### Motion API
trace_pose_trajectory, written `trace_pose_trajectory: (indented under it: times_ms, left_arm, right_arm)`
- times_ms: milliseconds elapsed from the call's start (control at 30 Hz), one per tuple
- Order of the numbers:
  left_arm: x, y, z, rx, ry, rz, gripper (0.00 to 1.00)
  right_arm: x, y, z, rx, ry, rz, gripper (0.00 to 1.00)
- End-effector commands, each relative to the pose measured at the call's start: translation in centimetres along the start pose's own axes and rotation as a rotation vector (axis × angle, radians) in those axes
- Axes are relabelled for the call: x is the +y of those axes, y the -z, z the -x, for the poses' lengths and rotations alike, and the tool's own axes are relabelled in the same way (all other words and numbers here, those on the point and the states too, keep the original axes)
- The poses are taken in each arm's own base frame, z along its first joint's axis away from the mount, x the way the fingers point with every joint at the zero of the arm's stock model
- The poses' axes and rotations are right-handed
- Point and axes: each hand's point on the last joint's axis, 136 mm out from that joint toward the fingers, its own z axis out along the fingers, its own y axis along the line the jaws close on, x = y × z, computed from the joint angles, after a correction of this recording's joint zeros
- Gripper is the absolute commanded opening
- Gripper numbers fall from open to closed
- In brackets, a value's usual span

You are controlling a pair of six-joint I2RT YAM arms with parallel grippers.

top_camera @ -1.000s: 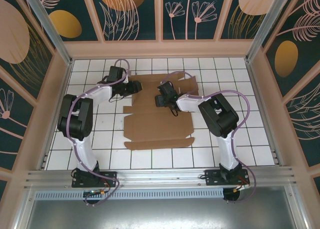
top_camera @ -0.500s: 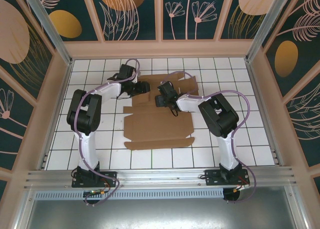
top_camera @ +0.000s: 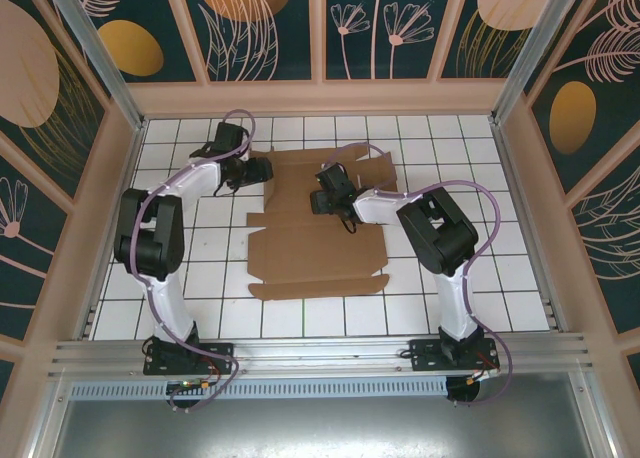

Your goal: Fold the paper box

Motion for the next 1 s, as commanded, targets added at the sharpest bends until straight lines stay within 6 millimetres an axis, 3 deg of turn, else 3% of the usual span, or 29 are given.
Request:
trace_pose_trajectory:
  times_ms: [0, 167, 300, 500, 767, 900, 967]
  left_arm:
    - [-0.5, 2.6, 1.6, -0.073, 0.014, -0.030, 0.68]
    - [-1.3, 3.4, 2.1, -0.091, 0.062, -0.135, 0.64]
    - [-2.1, 3.0, 1.5, -0.071, 0.079, -0.207, 0.61]
    - [-0.3, 1.4, 0.4, -0.034, 0.075, -0.135, 0.54]
    - [4.4, 0.2, 0.5, -0.025, 0.016, 0.144, 0.11]
    - [4.4, -1.4, -0.4, 0.015, -0.043, 0.213, 0.03]
    - [3.5, -2.5, -1.1, 0.035, -0.115, 0.272, 0.02]
  right_arm:
    - [-2.1, -0.6, -10.6, 0.335, 0.023, -0.062, 0.70]
    - [-2.0, -0.7, -10.8, 0.337, 0.023, -0.057, 0.69]
    - [-2.1, -0.7, -10.9, 0.340, 0.025, -0.054, 0.69]
    - [-2.2, -0.7, -11.2, 0.345, 0.033, -0.057, 0.69]
    - [-2.5, -0.8, -11.2, 0.345, 0.041, -0.075, 0.67]
    - [-2.7, -0.9, -11.1, 0.348, 0.047, -0.090, 0.66]
    - [-2.9, -1.0, -11.1, 0.353, 0.048, -0.102, 0.66]
